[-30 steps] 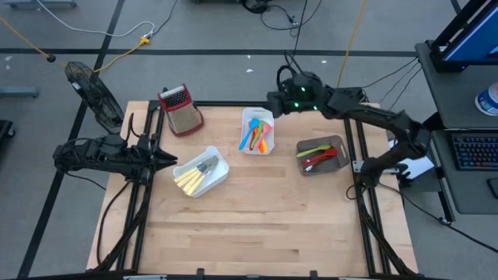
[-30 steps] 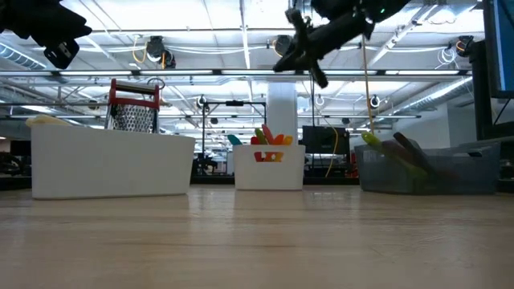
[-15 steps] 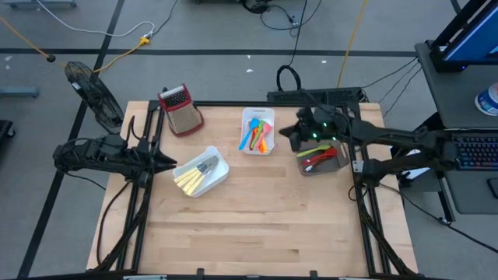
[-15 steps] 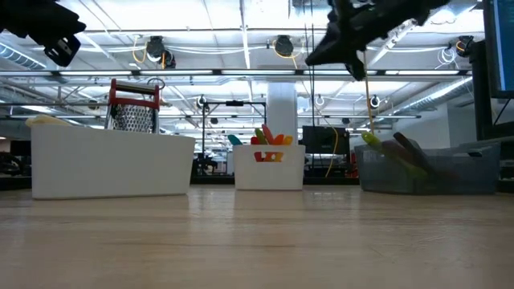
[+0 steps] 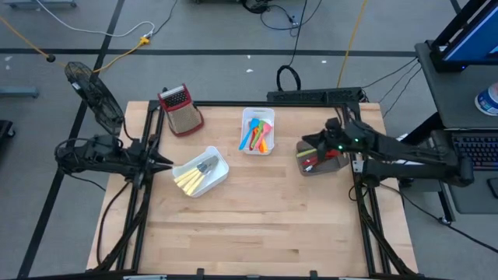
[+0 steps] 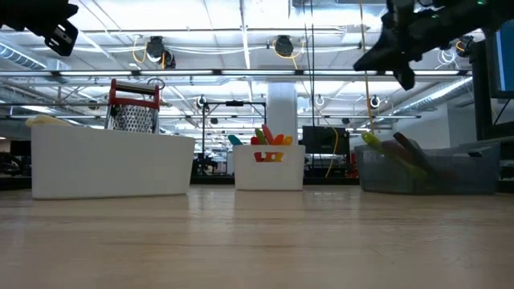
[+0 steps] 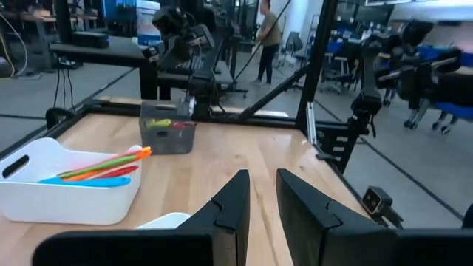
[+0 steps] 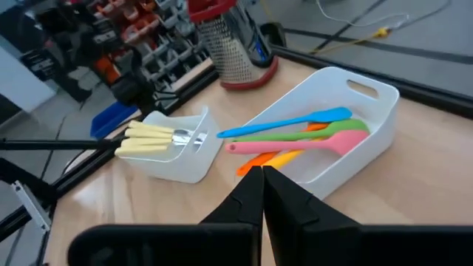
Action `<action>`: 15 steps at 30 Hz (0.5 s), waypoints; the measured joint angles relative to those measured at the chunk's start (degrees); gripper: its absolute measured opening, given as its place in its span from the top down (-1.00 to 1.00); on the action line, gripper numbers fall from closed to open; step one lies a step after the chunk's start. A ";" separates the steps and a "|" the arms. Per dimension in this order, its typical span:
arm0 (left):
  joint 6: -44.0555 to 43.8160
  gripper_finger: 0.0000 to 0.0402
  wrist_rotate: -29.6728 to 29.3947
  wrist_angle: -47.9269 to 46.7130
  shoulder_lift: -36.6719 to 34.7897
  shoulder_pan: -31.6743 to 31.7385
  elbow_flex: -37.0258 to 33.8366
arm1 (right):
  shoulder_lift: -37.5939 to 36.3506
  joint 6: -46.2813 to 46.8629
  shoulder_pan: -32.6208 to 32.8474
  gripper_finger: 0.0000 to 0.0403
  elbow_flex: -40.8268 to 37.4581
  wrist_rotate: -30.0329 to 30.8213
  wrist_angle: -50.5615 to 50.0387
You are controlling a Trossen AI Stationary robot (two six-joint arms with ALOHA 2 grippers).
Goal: Pick & Place Kitchen Items
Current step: Return to Home Position
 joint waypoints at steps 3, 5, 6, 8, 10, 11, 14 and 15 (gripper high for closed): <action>-1.04 0.65 0.15 1.23 -0.09 0.00 -1.68 | -5.10 -0.18 0.06 0.99 -3.22 -0.80 -0.27; 0.14 0.65 1.39 3.82 0.01 0.00 -2.70 | -7.97 0.34 0.08 0.99 -5.12 -2.98 -0.18; 1.28 0.65 1.74 5.88 0.19 0.00 -3.56 | -9.46 0.61 0.07 1.00 -6.09 -3.74 -0.20; 3.57 0.65 3.13 7.35 -0.17 0.00 -5.52 | -11.87 0.72 0.09 1.00 -7.80 -4.98 -0.39; 4.11 0.65 3.49 8.88 -0.15 0.00 -6.73 | -14.04 0.89 0.09 0.99 -9.41 -4.98 -0.19; 3.93 0.65 3.39 8.77 -0.18 0.00 -7.30 | -15.04 0.86 0.09 0.99 -10.26 -4.95 -0.16; 4.13 0.65 2.64 7.93 -0.13 0.00 -10.00 | -17.13 0.90 0.09 0.98 -12.94 -4.95 -0.09; 4.70 0.65 2.41 8.75 -0.13 0.00 -10.71 | -17.62 0.92 0.09 0.98 -13.96 -4.97 -0.09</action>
